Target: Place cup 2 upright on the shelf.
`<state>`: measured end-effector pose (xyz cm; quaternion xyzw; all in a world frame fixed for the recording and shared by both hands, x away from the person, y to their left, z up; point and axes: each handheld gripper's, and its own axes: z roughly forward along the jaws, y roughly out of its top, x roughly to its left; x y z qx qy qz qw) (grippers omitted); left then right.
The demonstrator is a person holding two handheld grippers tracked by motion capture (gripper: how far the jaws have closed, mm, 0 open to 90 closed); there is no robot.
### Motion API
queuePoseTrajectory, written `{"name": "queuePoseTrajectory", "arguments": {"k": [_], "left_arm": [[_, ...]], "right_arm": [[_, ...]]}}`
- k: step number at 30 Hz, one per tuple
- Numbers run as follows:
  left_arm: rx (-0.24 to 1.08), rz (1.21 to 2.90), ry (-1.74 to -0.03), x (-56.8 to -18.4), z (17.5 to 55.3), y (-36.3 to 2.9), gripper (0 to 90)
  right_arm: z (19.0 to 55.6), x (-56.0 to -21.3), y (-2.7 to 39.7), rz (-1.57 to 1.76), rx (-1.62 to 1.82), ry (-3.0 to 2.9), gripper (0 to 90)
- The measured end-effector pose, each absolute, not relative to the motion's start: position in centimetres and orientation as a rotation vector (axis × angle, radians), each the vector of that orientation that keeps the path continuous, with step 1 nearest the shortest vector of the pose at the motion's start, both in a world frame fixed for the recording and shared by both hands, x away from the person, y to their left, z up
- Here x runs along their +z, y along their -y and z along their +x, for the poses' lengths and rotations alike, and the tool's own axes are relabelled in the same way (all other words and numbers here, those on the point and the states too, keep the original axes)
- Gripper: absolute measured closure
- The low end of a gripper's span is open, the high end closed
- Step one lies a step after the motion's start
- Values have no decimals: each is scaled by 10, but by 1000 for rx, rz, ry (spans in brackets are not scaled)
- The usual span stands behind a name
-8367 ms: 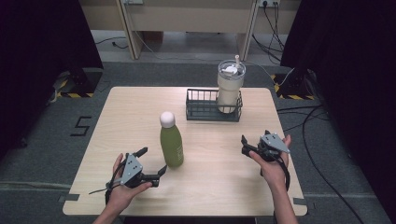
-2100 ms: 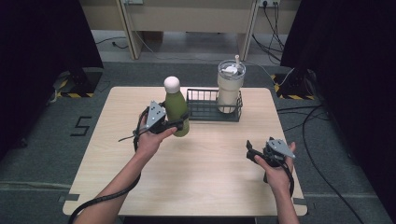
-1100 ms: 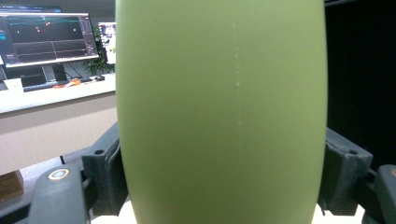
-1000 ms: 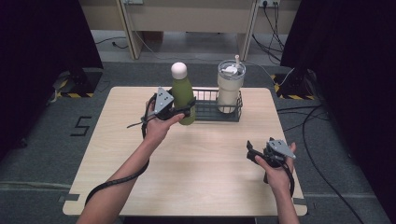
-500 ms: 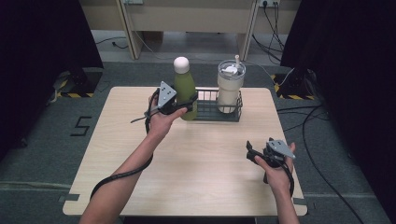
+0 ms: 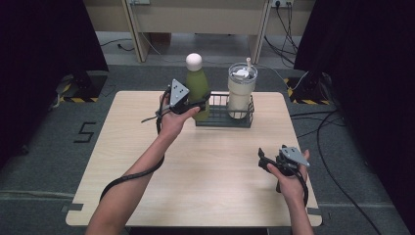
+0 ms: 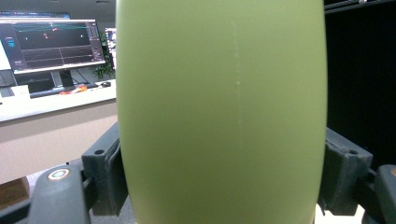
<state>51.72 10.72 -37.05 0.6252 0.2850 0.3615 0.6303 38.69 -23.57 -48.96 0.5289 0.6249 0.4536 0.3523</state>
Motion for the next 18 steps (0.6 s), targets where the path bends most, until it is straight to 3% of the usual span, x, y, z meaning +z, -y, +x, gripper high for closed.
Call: {"name": "queuePoseTrajectory", "arguments": {"k": [18], "left_arm": [[842,1412,-676,-367,538,-98,201]], "right_arm": [[387,-490,237,1368,1173,-1617,104]]}}
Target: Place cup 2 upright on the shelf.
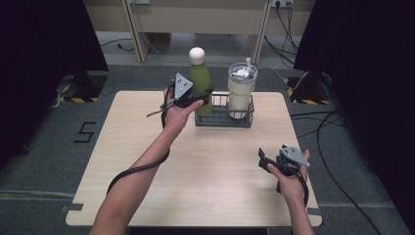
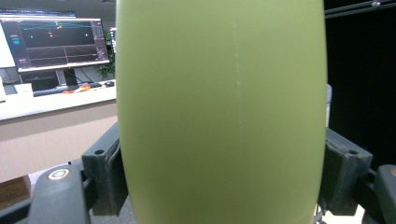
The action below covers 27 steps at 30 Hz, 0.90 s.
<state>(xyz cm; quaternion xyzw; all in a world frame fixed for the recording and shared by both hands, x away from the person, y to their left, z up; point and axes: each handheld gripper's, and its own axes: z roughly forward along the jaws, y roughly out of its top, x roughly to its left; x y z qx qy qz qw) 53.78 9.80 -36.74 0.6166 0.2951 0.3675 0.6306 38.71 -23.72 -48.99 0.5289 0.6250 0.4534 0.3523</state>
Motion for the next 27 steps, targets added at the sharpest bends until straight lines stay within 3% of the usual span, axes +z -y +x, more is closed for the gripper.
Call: {"name": "queuePoseTrajectory", "arguments": {"k": [27], "left_arm": [[858,1417,-716,-364,565,-91,201]], "right_arm": [[388,-492,238,1372,1174,-1623,105]]}}
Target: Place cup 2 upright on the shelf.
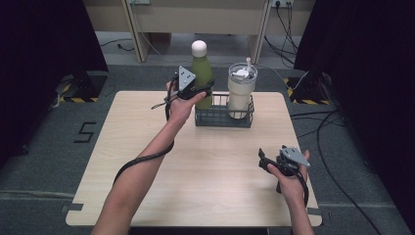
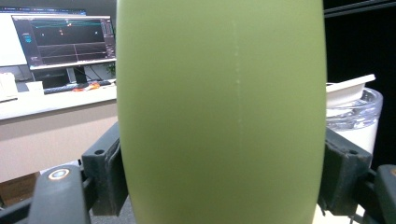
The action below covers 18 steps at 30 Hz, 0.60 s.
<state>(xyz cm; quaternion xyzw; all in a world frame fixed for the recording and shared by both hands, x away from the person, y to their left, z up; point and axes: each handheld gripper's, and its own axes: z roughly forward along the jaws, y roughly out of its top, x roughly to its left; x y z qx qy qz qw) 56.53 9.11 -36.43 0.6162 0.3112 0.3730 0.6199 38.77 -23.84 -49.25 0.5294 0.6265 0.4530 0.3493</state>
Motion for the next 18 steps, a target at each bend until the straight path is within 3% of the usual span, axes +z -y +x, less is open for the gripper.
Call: {"name": "queuePoseTrajectory", "arguments": {"k": [18], "left_arm": [[856,1437,-733,-371,579,-85,201]], "right_arm": [[388,-494,238,1370,1171,-1627,107]]}}
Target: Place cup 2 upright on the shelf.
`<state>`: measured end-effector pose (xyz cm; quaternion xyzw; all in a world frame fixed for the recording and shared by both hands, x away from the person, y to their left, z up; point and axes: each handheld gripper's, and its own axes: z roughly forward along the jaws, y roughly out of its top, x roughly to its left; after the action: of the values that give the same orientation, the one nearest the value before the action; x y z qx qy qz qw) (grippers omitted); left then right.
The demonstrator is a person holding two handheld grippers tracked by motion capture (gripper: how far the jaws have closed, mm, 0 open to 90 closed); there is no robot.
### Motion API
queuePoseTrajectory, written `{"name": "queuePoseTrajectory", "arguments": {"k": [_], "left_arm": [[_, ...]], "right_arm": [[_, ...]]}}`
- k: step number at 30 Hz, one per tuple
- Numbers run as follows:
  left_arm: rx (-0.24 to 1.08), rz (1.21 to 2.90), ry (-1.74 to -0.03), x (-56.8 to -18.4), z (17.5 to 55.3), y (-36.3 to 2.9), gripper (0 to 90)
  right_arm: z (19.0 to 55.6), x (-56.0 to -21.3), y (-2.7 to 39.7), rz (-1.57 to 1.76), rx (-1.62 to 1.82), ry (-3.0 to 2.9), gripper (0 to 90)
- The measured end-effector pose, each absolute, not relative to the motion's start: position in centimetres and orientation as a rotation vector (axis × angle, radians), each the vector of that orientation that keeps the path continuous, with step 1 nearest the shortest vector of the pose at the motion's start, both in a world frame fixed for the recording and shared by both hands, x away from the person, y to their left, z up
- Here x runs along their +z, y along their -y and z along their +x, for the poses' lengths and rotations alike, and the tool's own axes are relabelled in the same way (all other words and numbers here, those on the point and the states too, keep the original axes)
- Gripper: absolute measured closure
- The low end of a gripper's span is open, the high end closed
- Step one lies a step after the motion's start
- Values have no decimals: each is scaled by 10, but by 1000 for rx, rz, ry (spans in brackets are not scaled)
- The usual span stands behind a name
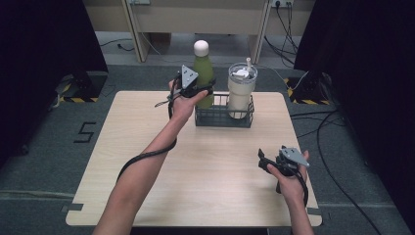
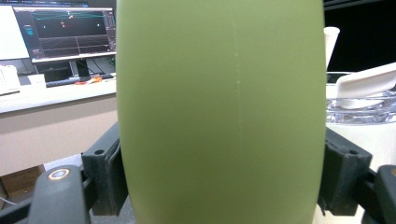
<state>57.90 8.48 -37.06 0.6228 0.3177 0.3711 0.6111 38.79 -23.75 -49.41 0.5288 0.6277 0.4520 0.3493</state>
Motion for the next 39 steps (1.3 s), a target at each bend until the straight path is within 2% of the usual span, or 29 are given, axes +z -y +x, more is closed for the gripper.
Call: {"name": "queuePoseTrajectory", "arguments": {"k": [39], "left_arm": [[840,1503,-799,-402,600,-77,201]], "right_arm": [[389,-497,235,1370,1163,-1643,112]]}}
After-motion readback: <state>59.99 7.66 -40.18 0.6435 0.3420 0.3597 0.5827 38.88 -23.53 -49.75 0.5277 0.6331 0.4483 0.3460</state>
